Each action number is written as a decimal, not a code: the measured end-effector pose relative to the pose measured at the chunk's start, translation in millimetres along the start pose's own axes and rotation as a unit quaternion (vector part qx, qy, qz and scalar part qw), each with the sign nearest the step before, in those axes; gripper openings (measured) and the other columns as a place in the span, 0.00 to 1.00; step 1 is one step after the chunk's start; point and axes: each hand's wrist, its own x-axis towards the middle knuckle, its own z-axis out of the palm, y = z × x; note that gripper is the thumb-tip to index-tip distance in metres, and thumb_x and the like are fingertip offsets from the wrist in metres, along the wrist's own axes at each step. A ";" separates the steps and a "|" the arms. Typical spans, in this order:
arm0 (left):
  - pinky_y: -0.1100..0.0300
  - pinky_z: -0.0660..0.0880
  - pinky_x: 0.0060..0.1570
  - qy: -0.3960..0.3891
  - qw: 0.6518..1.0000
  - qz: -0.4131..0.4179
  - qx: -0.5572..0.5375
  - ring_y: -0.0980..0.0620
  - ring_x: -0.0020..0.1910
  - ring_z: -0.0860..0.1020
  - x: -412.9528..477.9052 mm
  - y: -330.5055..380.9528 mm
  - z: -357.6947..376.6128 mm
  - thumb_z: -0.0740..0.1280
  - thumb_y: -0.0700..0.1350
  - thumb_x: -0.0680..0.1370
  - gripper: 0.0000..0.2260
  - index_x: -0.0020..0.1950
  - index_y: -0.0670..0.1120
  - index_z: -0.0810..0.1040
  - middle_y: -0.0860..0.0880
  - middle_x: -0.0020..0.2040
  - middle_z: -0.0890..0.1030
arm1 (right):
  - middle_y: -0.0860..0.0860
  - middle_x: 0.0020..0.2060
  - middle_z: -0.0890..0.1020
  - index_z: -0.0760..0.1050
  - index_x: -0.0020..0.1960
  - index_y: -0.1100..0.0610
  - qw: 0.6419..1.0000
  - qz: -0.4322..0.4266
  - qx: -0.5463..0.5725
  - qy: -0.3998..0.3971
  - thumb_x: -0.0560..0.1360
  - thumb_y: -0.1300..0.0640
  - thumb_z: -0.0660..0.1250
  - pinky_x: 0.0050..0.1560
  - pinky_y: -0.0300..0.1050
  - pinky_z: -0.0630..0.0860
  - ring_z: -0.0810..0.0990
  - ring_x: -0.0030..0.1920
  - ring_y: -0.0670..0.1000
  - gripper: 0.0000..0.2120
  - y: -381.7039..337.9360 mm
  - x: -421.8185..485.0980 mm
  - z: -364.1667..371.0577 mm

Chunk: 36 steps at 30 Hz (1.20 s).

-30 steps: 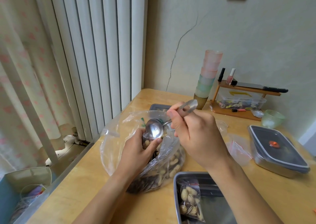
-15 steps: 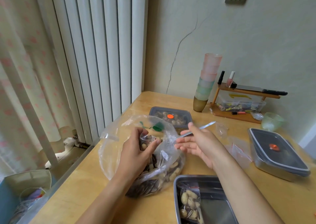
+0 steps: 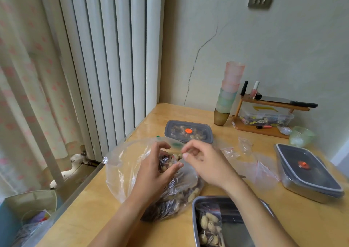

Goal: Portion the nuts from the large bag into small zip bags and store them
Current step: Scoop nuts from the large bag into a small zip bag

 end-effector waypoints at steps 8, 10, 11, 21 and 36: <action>0.56 0.73 0.33 -0.026 0.999 0.036 0.011 0.53 0.30 0.72 -1.2 -1.5 0.5 0.75 0.47 0.76 0.17 0.57 0.55 0.69 0.52 0.42 0.80 | 0.42 0.41 0.77 0.80 0.46 0.46 0.991 -0.079 -0.083 -0.062 0.78 0.50 0.70 0.40 0.33 0.66 0.75 0.39 0.40 0.02 -7.4 -4.9 7.8; 0.53 0.72 0.33 -0.036 0.998 0.045 0.025 0.52 0.32 0.72 -0.7 0.2 0.3 0.77 0.50 0.74 0.19 0.56 0.54 0.69 0.51 0.39 0.77 | 0.41 0.35 0.76 0.80 0.45 0.49 0.992 -0.081 -0.097 -0.029 0.79 0.54 0.71 0.37 0.31 0.66 0.75 0.37 0.39 0.04 -6.5 -4.1 6.4; 0.54 0.73 0.35 -0.037 0.998 0.045 0.027 0.52 0.35 0.74 -0.4 1.1 -0.6 0.78 0.53 0.73 0.20 0.56 0.54 0.69 0.53 0.40 0.77 | 0.41 0.36 0.77 0.79 0.45 0.50 0.991 -0.086 -0.101 -0.008 0.79 0.56 0.70 0.37 0.31 0.66 0.75 0.38 0.38 0.04 -5.8 -3.1 6.4; 0.56 0.75 0.50 0.092 0.993 -0.024 -0.075 0.51 0.53 0.79 1.1 3.0 -8.3 0.55 0.58 0.82 0.14 0.58 0.50 0.71 0.54 0.51 0.79 | 0.40 0.41 0.81 0.80 0.44 0.48 0.988 -0.084 -0.131 -0.021 0.79 0.55 0.72 0.46 0.44 0.79 0.78 0.42 0.42 0.05 1.3 -0.4 8.0; 0.42 0.76 0.48 0.119 0.989 -0.042 -0.073 0.49 0.47 0.79 2.5 0.8 -8.4 0.51 0.59 0.85 0.17 0.54 0.50 0.73 0.50 0.45 0.79 | 0.41 0.37 0.83 0.82 0.42 0.49 0.991 -0.112 -0.017 0.076 0.78 0.58 0.73 0.42 0.36 0.78 0.82 0.40 0.43 0.06 -0.2 0.7 1.8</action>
